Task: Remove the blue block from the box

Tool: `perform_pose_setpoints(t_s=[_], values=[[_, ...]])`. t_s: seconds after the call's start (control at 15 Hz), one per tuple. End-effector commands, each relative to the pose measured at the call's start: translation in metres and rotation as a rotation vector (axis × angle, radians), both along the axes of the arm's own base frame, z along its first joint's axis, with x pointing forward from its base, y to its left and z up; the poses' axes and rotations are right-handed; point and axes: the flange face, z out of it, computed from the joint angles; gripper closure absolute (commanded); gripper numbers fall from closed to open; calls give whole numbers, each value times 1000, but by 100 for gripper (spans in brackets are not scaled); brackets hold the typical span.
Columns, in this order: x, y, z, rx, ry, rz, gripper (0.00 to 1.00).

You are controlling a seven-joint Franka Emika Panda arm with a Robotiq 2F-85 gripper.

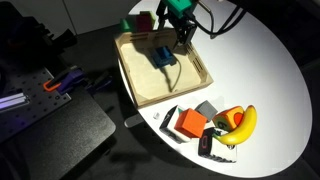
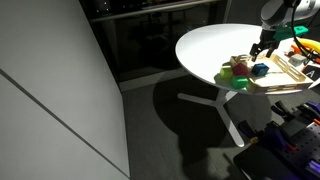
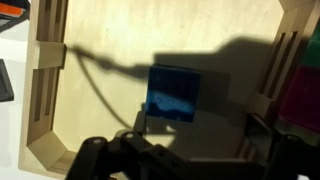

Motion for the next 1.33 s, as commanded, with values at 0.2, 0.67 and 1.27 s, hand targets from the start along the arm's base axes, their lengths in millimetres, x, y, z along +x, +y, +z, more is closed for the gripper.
perform_pose_setpoints(t_s=[0.2,0.67,1.27], values=[[0,-4,-15,-45,33,-45,0],[0,-7,-27,-56,8,-46,0],[-1,-9,-41,-51,-8,-47,0]])
